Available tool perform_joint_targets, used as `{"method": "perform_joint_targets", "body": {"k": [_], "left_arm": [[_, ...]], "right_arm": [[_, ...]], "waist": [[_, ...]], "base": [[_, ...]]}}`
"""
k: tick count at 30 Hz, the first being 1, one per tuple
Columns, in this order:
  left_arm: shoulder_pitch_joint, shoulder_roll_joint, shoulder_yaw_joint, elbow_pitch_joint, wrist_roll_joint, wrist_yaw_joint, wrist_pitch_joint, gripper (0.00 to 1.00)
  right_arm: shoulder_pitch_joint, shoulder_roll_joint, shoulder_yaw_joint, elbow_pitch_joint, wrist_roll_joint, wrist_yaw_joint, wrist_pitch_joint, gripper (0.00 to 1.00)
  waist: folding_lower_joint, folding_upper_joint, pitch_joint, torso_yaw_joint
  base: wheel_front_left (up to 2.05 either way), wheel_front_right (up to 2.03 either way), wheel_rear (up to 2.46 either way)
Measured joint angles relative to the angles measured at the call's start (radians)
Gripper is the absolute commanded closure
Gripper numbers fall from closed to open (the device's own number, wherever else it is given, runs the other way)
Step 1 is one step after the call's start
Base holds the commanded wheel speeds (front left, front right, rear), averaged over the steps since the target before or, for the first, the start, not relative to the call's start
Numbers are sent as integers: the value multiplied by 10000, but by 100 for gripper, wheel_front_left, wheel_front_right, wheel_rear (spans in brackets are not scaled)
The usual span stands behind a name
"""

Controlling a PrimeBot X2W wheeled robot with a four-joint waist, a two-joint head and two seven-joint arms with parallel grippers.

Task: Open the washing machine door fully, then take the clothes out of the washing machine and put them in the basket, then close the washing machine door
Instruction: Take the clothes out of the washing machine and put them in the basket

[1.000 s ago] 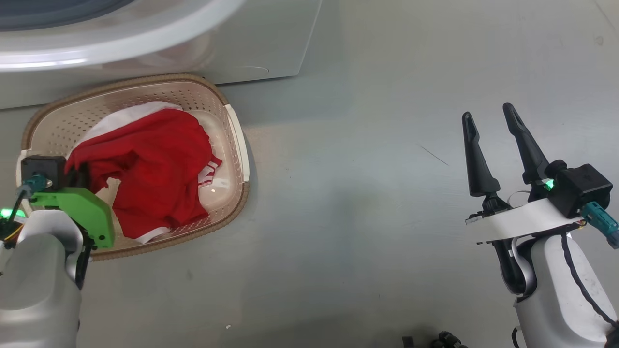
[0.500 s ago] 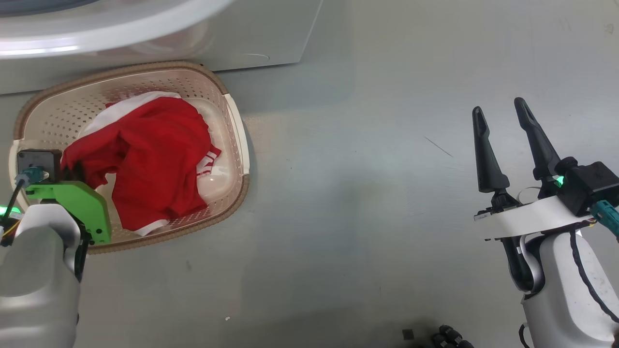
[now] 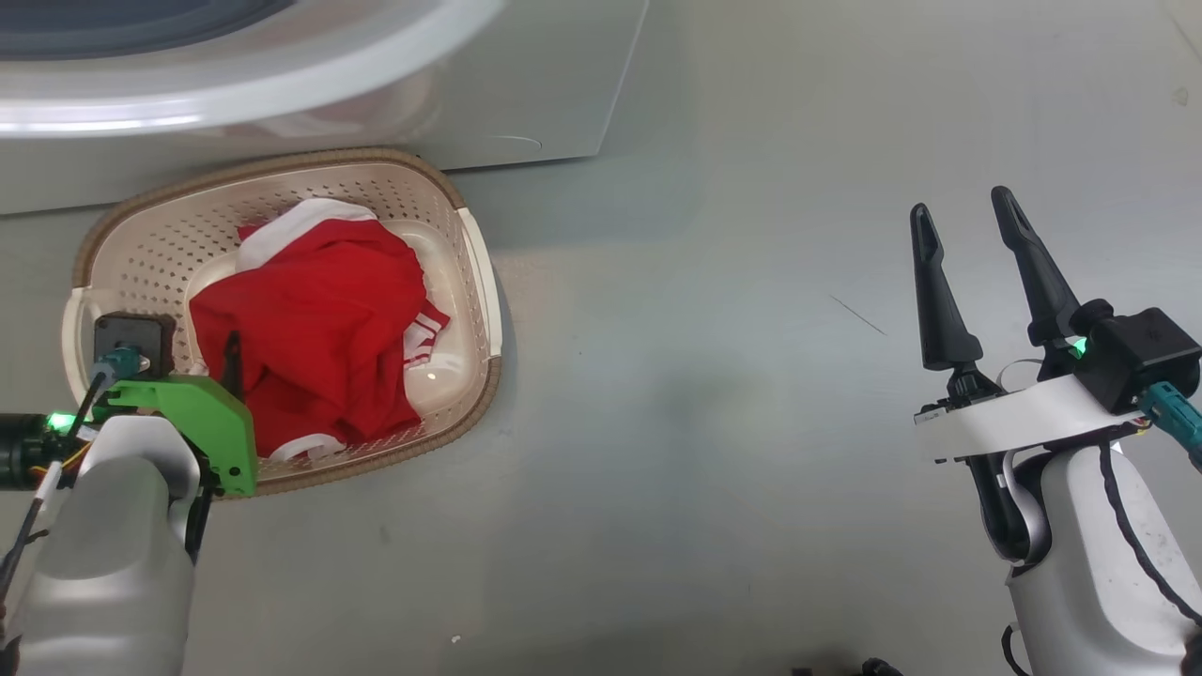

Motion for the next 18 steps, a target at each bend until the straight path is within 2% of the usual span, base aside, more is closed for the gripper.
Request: {"method": "perform_joint_targets", "body": {"k": [9, 18], "left_arm": [[4, -314, -153, 19, -4, -186, -796, 0], [137, -616, -401, -320, 0, -290, -1060, 0]], "right_arm": [[-15, 0, -35, 244, 2, 0, 0, 0], [40, -38, -69, 520, 58, 0, 0, 0]], "waist": [[0, 0, -755, 279], [0, 0, -1714, 712]], "base": [[0, 0, 0], [0, 0, 0]]}}
